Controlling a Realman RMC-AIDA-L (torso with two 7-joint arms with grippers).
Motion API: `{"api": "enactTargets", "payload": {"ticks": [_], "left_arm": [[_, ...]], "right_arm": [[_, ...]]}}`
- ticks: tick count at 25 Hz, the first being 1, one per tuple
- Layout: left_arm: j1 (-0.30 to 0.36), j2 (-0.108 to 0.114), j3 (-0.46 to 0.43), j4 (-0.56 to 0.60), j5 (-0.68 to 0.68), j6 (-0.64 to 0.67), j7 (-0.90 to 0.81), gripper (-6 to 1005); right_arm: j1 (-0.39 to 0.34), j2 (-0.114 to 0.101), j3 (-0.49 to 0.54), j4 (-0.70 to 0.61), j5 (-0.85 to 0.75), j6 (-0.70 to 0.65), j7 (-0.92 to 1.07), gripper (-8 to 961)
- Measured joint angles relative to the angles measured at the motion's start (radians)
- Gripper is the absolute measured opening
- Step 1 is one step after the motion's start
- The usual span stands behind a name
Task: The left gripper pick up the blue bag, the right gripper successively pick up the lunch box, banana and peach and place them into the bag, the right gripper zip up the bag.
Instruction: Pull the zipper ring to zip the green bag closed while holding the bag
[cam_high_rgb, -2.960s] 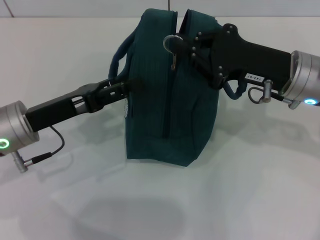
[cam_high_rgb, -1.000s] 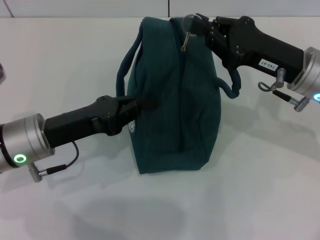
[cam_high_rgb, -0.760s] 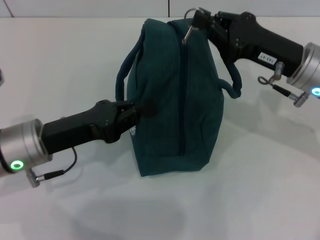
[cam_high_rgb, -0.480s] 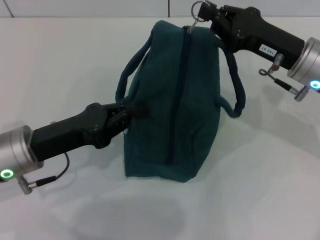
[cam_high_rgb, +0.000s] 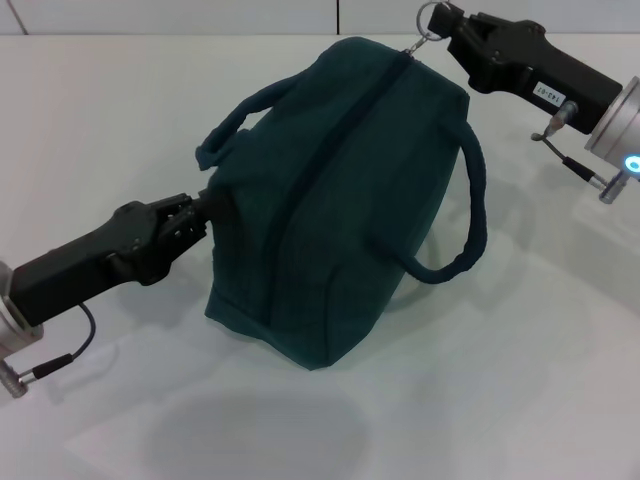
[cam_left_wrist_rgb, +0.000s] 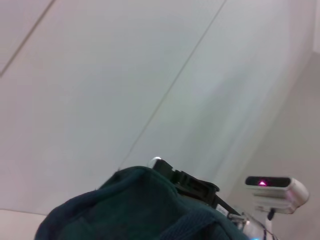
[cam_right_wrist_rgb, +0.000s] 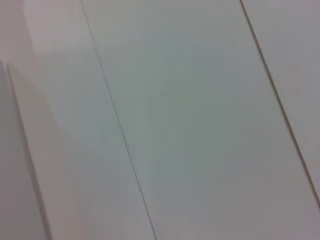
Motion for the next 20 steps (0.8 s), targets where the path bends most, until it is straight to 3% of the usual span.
{"api": "enactTargets", "payload": {"ticks": [12,20], "left_arm": [[-0.004,-0.008,-0.015,-0.003,0.008,-0.035,0.023,172],[0.012,-0.018,-0.189,-0.017,-0.005,-0.042,-0.002,352]], "right_arm": [[-0.009,0.0,0.003,0.011,0.017,0.003,0.018,21],[-0.018,0.0,-0.002,0.012,0.017,-0.014,0.018,22]]}}
